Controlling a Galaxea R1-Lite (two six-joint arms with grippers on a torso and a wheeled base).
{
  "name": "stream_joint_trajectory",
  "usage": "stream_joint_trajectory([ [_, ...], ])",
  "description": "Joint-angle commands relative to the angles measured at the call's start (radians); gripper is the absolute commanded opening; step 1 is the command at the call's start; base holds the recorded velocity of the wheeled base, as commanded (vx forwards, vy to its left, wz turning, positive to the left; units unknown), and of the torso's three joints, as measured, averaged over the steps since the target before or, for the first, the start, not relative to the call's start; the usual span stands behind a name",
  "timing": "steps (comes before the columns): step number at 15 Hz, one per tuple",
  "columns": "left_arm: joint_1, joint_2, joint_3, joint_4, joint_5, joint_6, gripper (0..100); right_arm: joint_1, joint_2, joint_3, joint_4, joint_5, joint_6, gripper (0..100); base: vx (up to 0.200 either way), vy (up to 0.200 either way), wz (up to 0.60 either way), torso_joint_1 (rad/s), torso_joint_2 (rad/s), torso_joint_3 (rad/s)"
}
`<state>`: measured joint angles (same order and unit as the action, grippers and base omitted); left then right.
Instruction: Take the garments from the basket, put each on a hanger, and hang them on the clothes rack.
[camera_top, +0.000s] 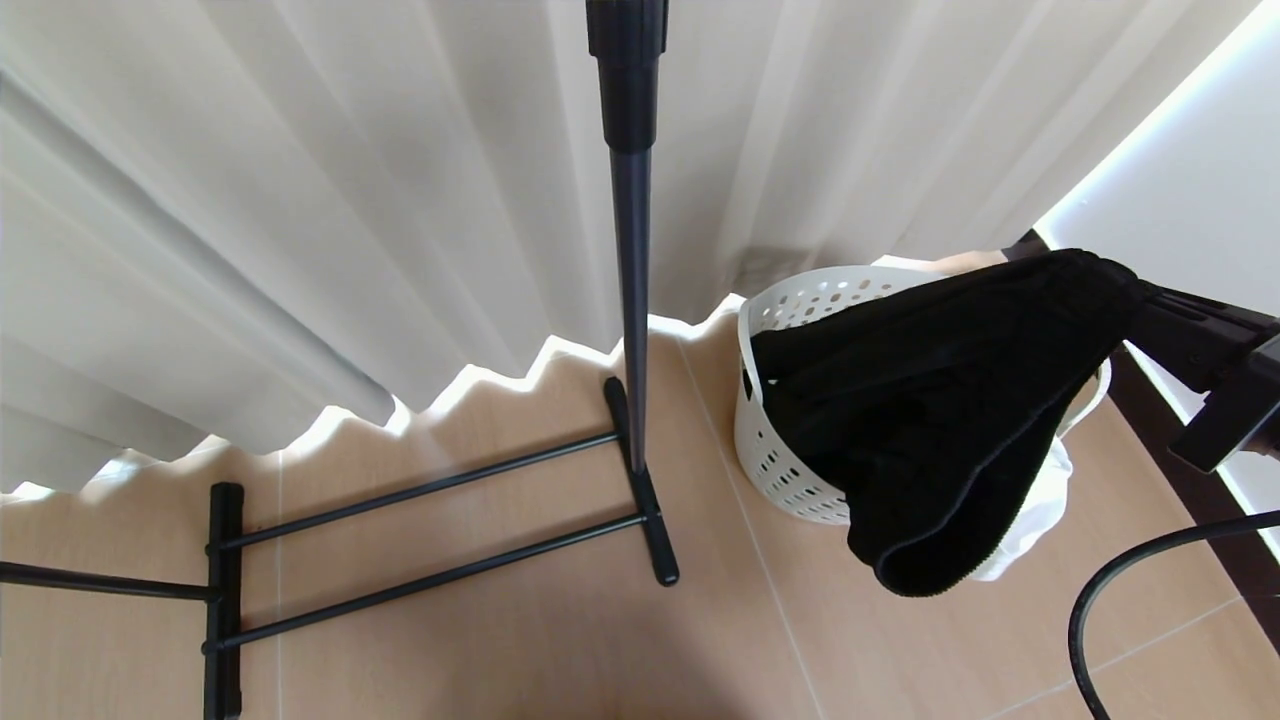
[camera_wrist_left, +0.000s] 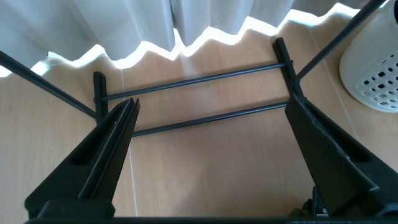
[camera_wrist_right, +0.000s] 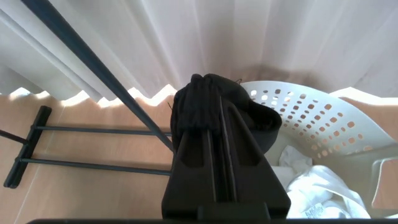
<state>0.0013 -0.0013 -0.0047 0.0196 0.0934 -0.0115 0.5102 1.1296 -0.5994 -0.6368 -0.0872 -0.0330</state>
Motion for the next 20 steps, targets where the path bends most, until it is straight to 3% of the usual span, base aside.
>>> stream_joint_trajectory([
  [1, 0.0, 0.001, 0.0, 0.0, 0.002, -0.001, 100, 0.001, -0.001, 0.0, -0.001, 0.0, -0.002, 0, 0.0, 0.0, 0.0, 0.007, 0.0, 0.198],
  [9, 0.0, 0.001, 0.0, 0.0, 0.0, -0.002, 100, 0.001, -0.004, 0.001, -0.003, 0.0, -0.004, 0, 0.0, 0.0, 0.0, -0.001, 0.0, 0.199],
  [14, 0.0, 0.001, 0.0, 0.0, 0.002, -0.002, 100, -0.019, -0.004, 0.016, -0.011, 0.004, -0.064, 0, 0.0, 0.0, 0.0, 0.003, 0.0, 0.2],
  [20, 0.0, 0.001, -0.001, 0.0, 0.0, -0.002, 100, -0.021, -0.002, 0.018, -0.009, 0.004, -0.064, 0, 0.0, 0.0, 0.0, 0.075, -0.37, -0.08],
])
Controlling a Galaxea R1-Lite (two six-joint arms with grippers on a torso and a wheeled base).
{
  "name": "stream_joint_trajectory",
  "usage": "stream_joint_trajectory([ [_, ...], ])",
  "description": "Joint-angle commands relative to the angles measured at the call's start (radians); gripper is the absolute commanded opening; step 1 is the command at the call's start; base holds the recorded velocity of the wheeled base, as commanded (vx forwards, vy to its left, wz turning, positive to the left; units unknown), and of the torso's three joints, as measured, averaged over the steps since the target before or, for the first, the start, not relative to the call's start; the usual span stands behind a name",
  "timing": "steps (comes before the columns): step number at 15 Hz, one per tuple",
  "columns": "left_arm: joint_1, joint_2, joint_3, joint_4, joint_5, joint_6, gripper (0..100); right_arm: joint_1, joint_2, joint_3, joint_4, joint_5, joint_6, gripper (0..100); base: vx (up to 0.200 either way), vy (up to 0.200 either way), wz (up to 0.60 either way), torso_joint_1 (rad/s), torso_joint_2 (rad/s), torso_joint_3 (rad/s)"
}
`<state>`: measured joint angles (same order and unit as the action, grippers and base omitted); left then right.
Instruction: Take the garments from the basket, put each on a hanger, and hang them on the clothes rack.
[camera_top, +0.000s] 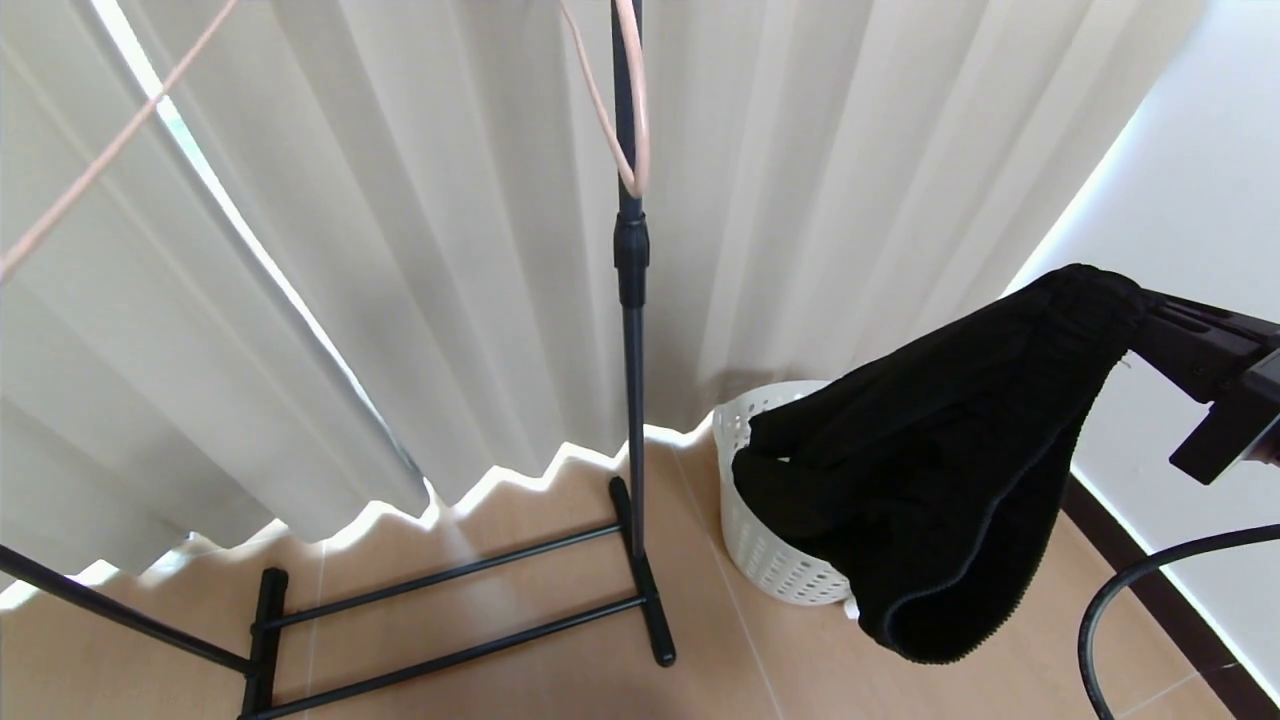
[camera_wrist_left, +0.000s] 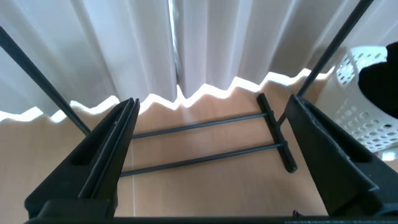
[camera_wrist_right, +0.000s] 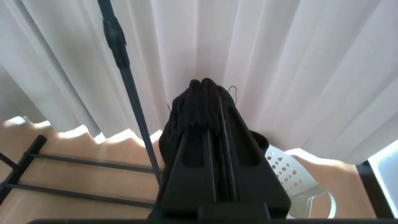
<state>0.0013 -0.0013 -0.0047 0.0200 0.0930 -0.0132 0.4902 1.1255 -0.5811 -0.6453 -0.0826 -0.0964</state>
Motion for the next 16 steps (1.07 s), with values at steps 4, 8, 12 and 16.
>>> stream_joint_trajectory([
  [4, 0.0, 0.001, -0.001, 0.0, 0.001, -0.001, 100, 0.001, 0.003, 0.007, -0.002, 0.0, 0.0, 0, 0.0, 0.0, 0.0, 0.137, -0.47, -0.133],
  [8, 0.0, 0.001, -0.001, 0.0, 0.001, -0.002, 100, 0.001, 0.003, 0.007, -0.002, 0.0, 0.0, 0, 0.0, 0.0, 0.0, 0.168, -0.49, -0.124],
  [12, 0.0, 0.001, -0.001, 0.0, 0.001, -0.002, 100, 0.001, 0.003, 0.01, -0.002, 0.0, 0.0, 0, 0.0, 0.0, 0.0, 0.201, -0.52, -0.118],
  [16, 0.0, 0.001, -0.001, 0.0, 0.001, -0.002, 100, 0.001, 0.003, 0.009, -0.002, 0.0, 0.0, 0, 0.0, 0.0, 0.0, 0.22, -0.54, -0.171],
])
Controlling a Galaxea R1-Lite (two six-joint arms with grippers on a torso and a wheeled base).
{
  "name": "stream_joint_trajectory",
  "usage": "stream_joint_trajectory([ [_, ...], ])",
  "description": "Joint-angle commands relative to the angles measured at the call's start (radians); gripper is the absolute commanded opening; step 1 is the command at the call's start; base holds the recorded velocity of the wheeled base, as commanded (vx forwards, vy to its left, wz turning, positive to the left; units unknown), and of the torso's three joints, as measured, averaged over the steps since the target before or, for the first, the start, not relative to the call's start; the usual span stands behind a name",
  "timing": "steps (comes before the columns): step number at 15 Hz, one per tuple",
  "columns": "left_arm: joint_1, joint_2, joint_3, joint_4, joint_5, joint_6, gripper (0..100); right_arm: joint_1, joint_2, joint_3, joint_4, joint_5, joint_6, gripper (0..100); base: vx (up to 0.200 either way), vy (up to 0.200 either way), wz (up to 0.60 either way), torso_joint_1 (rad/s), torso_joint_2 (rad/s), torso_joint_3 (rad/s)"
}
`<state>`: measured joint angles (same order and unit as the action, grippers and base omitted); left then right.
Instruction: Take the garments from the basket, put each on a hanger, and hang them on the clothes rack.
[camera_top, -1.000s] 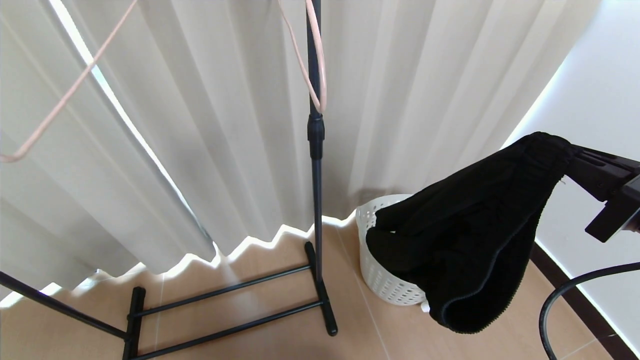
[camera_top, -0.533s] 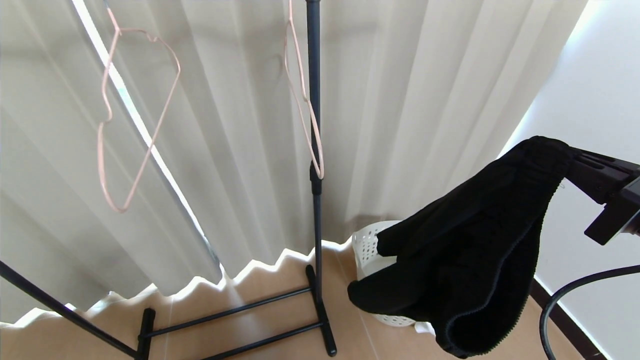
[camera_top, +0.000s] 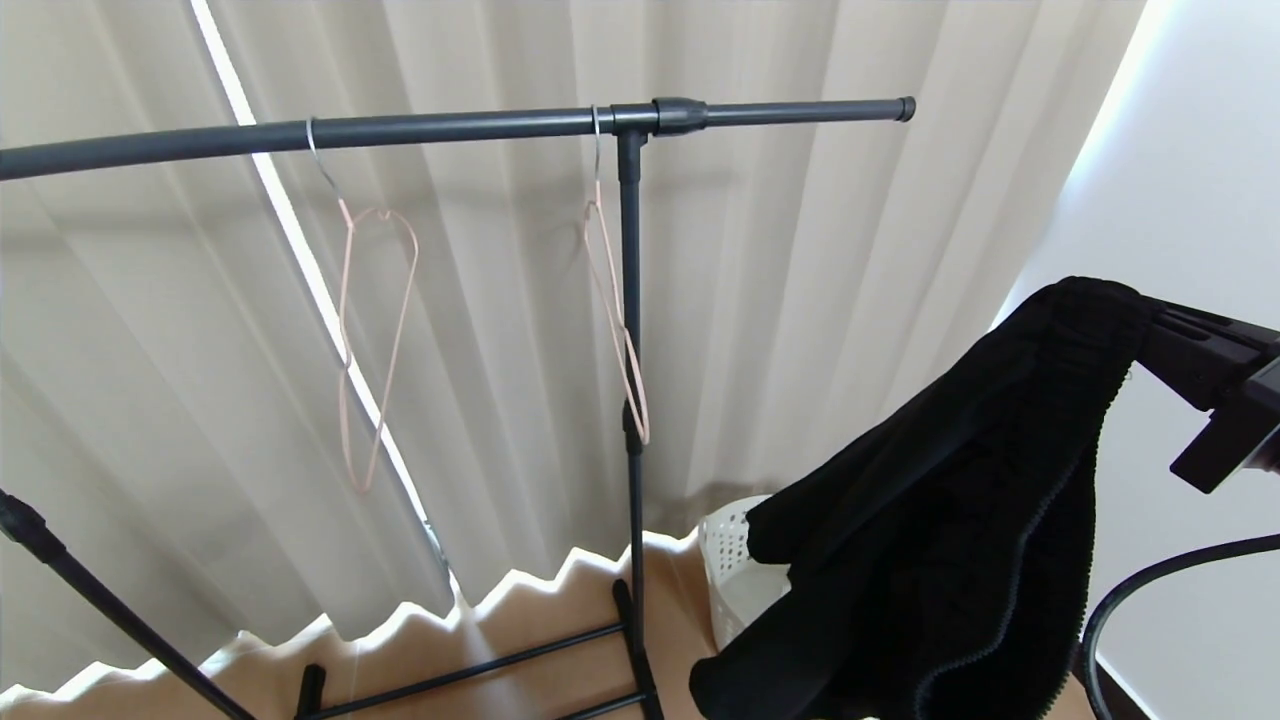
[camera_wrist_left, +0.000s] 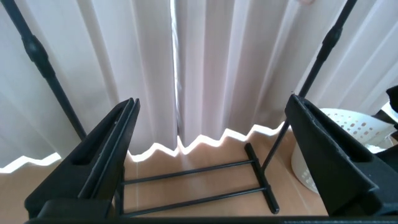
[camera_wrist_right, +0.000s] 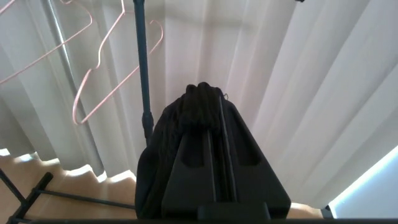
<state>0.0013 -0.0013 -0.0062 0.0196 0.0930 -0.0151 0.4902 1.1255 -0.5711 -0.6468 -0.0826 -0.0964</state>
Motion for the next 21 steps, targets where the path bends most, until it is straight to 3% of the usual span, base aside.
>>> stream_joint_trajectory([
  [1, 0.0, 0.001, 0.002, 0.0, 0.001, 0.0, 100, -0.001, 0.002, -0.001, -0.002, 0.0, 0.0, 0, 0.0, 0.0, 0.0, 0.246, -0.57, -0.295],
  [14, 0.0, 0.001, 0.0, 0.0, 0.001, 0.0, 100, 0.001, 0.0, 0.008, -0.002, 0.0, -0.003, 0, 0.0, 0.0, 0.0, 0.208, -0.47, -0.259],
  [21, 0.0, 0.001, 0.0, 0.0, 0.001, 0.0, 100, 0.001, 0.0, 0.008, -0.002, 0.001, -0.013, 0, 0.0, 0.0, 0.0, 0.009, -0.01, 0.059],
])
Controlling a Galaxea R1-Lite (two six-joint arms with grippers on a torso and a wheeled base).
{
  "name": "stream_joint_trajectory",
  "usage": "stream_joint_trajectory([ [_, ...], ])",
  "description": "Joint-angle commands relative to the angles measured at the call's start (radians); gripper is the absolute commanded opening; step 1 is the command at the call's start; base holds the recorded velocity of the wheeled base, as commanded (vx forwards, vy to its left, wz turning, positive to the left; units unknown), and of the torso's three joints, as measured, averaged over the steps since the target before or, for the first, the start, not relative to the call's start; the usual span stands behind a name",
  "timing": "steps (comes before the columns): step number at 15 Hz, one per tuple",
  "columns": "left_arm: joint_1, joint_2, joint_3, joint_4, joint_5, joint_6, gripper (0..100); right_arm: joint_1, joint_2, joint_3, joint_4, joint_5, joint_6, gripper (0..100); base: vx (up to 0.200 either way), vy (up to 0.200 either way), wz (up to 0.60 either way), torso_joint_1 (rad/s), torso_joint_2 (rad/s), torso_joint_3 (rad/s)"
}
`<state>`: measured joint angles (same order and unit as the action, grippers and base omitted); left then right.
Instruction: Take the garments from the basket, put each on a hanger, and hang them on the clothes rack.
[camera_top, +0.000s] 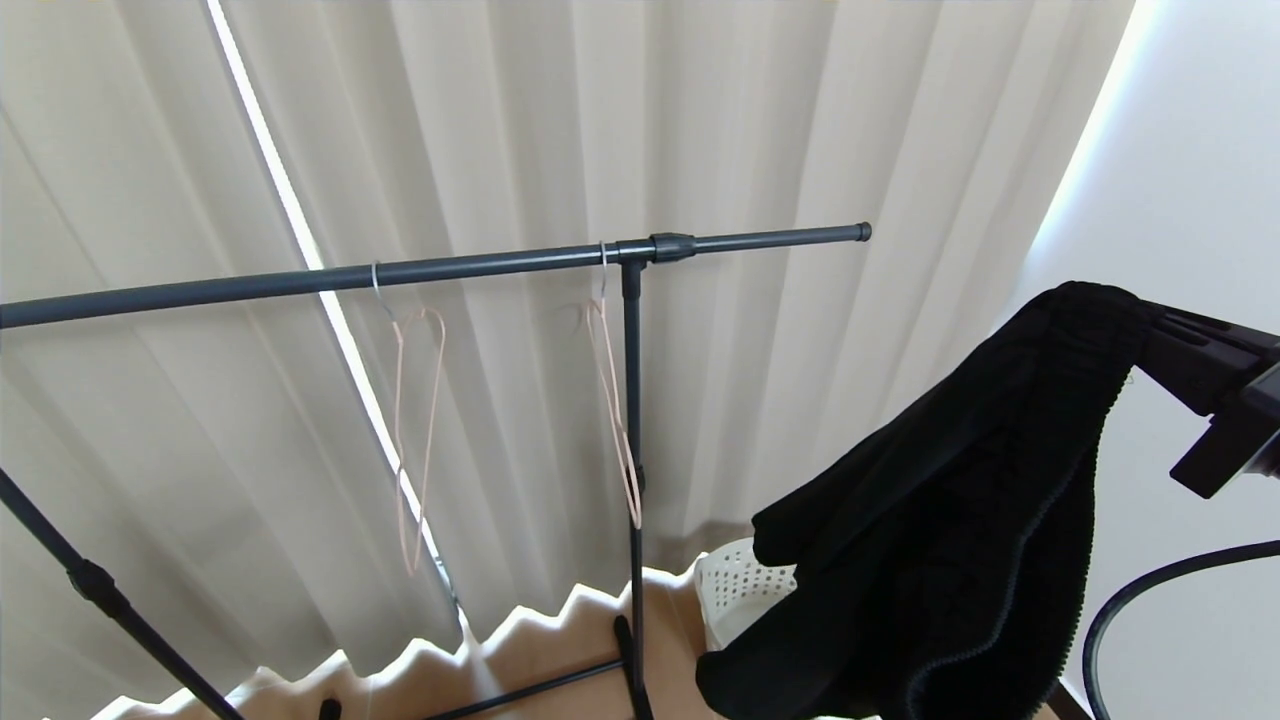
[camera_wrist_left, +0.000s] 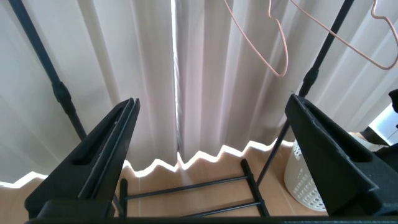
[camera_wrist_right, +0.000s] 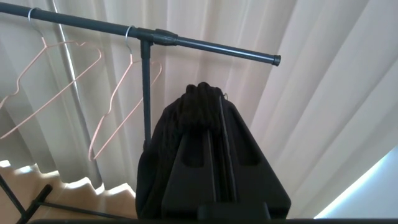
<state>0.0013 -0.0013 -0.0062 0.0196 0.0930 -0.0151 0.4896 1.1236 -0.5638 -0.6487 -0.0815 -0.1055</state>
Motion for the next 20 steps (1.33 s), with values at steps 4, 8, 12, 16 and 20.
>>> stream_joint_trajectory([
  [4, 0.0, 0.001, 0.0, 0.0, 0.002, -0.002, 100, 0.001, 0.002, 0.002, 0.0, 0.0, -0.014, 0, 0.0, 0.0, 0.0, 0.0, 0.0, 0.0],
  [8, 0.0, 0.001, 0.002, 0.0, 0.002, 0.0, 100, 0.0, 0.002, 0.001, 0.0, -0.001, -0.014, 0, 0.0, 0.0, 0.0, 0.0, 0.0, 0.0],
  [12, 0.0, 0.001, 0.002, 0.0, 0.002, 0.001, 100, -0.014, 0.002, 0.001, 0.0, -0.001, -0.014, 0, 0.0, 0.0, 0.45, 0.004, 0.0, 0.002],
  [16, 0.0, 0.001, 0.0, 0.0, 0.002, 0.0, 100, -0.02, 0.002, 0.001, -0.002, 0.0, -0.014, 0, 0.0, 0.0, 0.3, 0.0, 0.0, 0.004],
  [20, 0.0, 0.001, 0.002, 0.0, 0.002, 0.0, 100, -0.02, 0.002, 0.001, -0.005, 0.0, -0.014, 0, -0.05, 0.0, 0.0, 0.001, 0.0, 0.001],
])
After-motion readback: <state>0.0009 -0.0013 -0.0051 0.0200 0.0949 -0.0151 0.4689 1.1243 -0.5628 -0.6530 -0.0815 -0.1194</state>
